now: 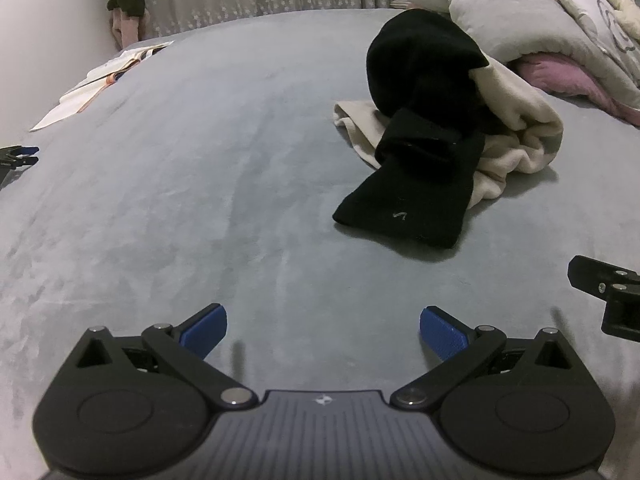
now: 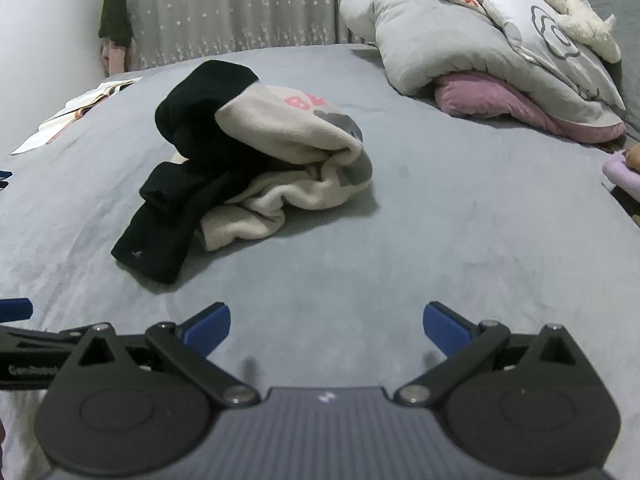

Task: Fold clothes
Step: 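Move both grippers toward the bundled cream sweatshirt and black pants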

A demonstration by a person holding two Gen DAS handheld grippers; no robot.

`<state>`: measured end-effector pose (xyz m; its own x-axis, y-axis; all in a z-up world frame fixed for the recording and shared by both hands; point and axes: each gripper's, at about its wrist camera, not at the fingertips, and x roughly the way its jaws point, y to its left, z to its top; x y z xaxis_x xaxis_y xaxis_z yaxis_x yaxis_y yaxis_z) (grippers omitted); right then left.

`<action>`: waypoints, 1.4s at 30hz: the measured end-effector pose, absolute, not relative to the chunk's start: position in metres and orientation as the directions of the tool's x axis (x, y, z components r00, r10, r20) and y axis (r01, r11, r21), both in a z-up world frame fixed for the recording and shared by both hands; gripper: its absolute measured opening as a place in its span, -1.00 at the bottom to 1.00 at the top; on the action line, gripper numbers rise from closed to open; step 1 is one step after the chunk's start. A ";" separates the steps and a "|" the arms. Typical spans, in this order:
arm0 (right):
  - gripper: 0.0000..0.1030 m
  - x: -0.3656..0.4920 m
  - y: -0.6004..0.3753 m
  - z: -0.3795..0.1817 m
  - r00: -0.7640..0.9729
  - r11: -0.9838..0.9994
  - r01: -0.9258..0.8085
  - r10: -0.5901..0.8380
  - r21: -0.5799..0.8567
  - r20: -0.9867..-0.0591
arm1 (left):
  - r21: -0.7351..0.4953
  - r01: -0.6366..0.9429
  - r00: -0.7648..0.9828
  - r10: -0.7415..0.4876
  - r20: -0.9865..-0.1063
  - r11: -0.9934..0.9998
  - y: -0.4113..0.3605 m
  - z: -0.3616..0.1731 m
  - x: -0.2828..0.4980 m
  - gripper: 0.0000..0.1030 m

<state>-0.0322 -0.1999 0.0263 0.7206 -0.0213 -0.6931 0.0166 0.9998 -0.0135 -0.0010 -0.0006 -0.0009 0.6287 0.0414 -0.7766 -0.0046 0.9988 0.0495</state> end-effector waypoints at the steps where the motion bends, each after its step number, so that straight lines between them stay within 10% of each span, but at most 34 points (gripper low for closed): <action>1: 1.00 -0.033 -0.200 0.026 0.719 1.000 0.017 -0.021 -0.013 -0.695 | 0.048 -0.003 0.627 0.040 -0.778 0.999 0.000 -0.001 -0.002 1.00; 42: 1.00 -0.016 -0.205 -0.001 0.588 0.999 0.019 -0.040 -0.035 -0.808 | -0.046 -0.011 0.569 -0.031 -0.822 0.999 0.020 -0.023 0.012 1.00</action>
<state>-0.0163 -0.2055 -0.0007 0.5875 -0.0396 -0.8082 0.0189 0.9992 -0.0352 0.0119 0.0204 -0.0232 0.5693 -0.0313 -0.8216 -0.0115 0.9989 -0.0460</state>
